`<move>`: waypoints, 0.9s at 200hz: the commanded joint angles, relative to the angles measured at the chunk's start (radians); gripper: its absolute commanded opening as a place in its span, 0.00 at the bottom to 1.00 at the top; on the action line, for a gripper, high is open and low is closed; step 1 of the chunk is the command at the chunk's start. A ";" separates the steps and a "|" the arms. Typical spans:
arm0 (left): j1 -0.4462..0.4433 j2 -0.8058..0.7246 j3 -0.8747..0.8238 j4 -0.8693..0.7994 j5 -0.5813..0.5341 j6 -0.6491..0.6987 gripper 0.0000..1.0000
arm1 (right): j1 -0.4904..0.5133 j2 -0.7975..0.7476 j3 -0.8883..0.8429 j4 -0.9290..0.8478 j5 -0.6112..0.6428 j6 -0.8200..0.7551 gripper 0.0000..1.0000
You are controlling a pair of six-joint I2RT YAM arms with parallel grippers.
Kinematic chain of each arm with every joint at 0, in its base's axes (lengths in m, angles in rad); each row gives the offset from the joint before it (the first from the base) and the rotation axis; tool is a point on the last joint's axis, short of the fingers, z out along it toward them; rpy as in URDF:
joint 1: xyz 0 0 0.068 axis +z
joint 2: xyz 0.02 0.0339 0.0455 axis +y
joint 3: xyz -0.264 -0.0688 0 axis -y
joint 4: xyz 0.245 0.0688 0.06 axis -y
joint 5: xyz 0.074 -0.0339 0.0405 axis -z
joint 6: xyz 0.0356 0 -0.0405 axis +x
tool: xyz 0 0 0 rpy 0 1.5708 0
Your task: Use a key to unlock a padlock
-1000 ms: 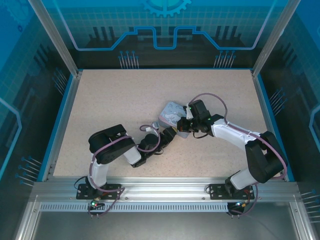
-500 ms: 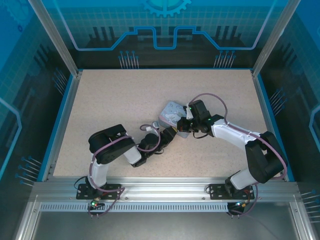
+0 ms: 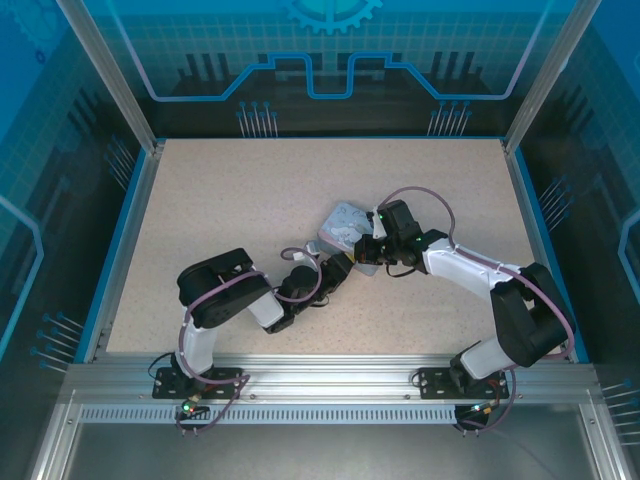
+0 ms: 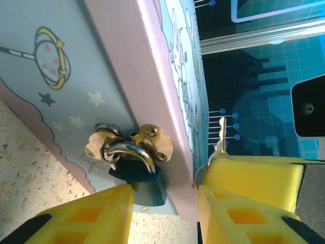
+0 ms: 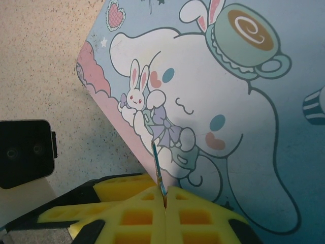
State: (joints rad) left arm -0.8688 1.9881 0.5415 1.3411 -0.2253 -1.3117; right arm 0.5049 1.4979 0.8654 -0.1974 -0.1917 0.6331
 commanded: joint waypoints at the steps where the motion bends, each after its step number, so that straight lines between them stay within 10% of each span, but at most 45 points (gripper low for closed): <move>1: 0.000 0.037 -0.001 0.059 -0.035 -0.029 0.40 | 0.004 0.022 -0.044 -0.134 0.035 0.011 0.00; 180: 0.021 0.138 0.027 0.058 -0.030 0.036 0.28 | 0.004 0.022 -0.029 -0.139 0.035 0.005 0.00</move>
State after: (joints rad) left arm -0.8543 2.0869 0.5461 1.3869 -0.2565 -1.3029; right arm 0.5049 1.4971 0.8654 -0.1993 -0.1917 0.6331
